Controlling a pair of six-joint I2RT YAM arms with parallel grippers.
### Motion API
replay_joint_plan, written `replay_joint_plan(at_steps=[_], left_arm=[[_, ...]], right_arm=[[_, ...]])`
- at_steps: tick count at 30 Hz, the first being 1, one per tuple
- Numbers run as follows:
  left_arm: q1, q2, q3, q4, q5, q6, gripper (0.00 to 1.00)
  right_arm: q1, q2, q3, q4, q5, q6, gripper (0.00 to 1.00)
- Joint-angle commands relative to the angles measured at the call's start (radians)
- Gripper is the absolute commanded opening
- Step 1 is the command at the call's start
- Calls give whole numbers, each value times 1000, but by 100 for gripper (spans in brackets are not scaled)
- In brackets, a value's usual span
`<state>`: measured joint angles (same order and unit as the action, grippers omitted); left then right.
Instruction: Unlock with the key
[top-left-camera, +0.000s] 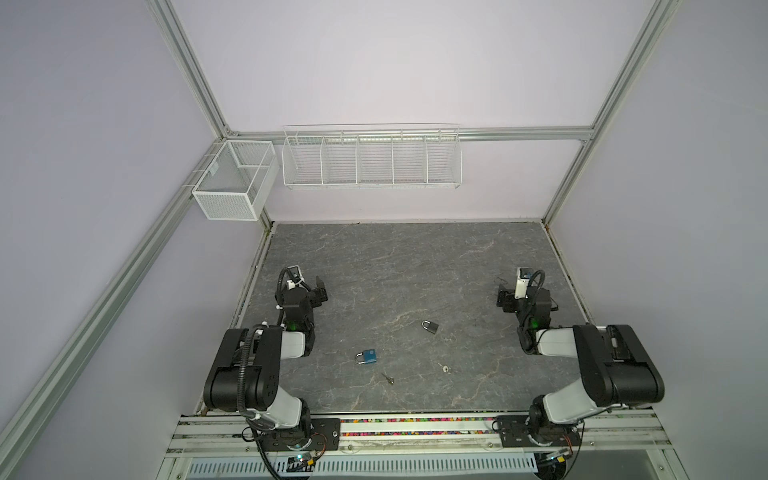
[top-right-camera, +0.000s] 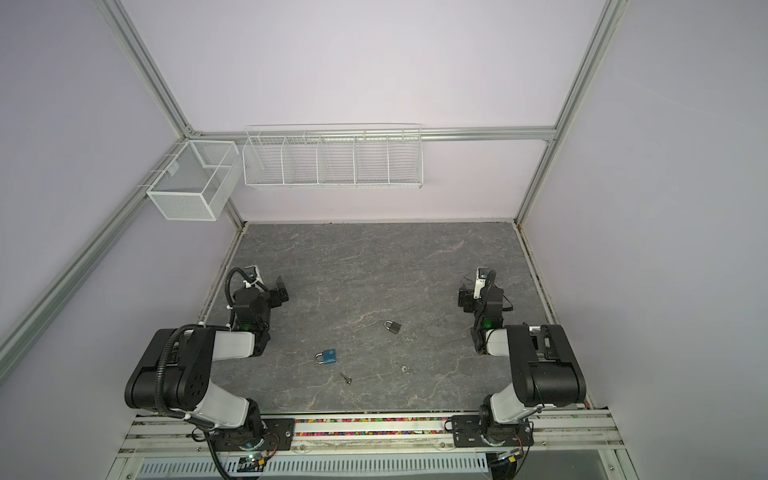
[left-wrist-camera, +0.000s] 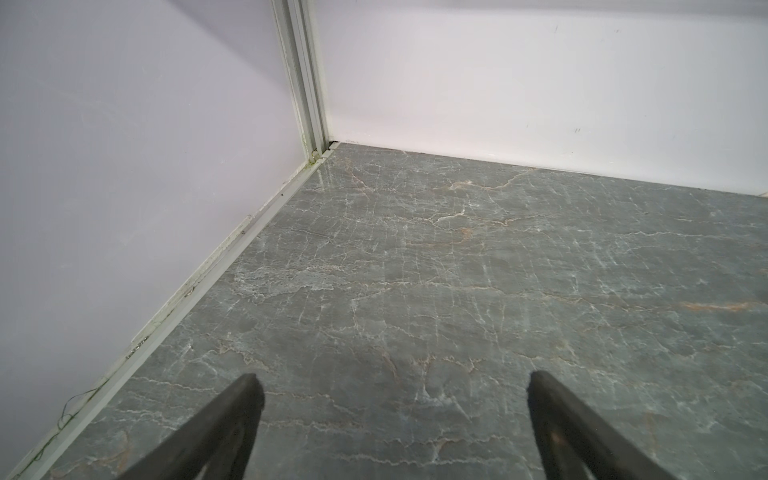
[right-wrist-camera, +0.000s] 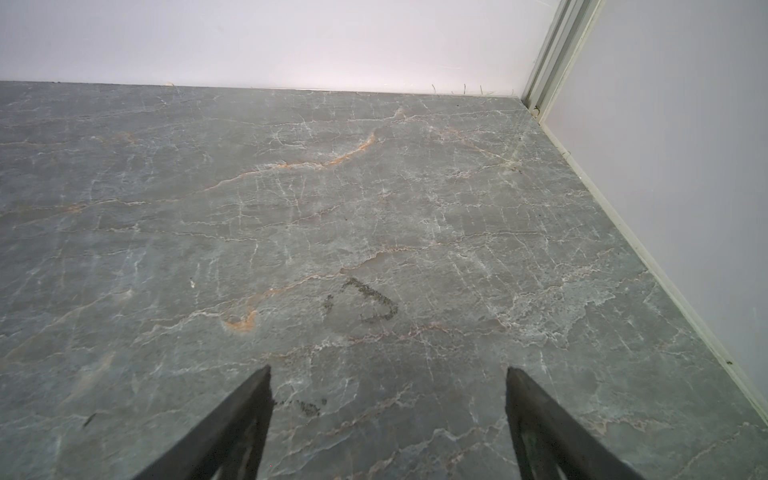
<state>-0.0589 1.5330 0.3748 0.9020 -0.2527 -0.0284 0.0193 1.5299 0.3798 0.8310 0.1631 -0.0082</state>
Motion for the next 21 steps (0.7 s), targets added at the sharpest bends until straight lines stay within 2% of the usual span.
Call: replay_joint_plan(at_steps=[1,6,8,10,13,14,16,17,21], left_arm=[[1,-76,-37,34,-6,1,99],[1,-260,-20,-154,21,0,99],[2,-344,17,-301,0,-69,99],[2,-416,60,-435,-19,-170,99],[2,-485,124,-619,-65,-354,99],[2,-500,139,-677,-78,-411,99],[2,-529,143,-725,-99,-501,99],[4,-541,141,-735,-84,-531,99],[5,-577,170,-820,73,-557,99]], right_arm=[[-4,-87,42,-101,3,-11,89],[-5,-219,96,-286,19,12,88],[-7,-283,142,-416,69,124,89],[-11,-324,207,-573,72,224,89],[-16,-360,312,-872,163,480,89],[-22,-367,324,-923,145,520,89],[-34,-379,335,-960,31,526,89],[-30,-379,351,-1011,11,536,89],[25,-353,413,-1156,-10,503,88]])
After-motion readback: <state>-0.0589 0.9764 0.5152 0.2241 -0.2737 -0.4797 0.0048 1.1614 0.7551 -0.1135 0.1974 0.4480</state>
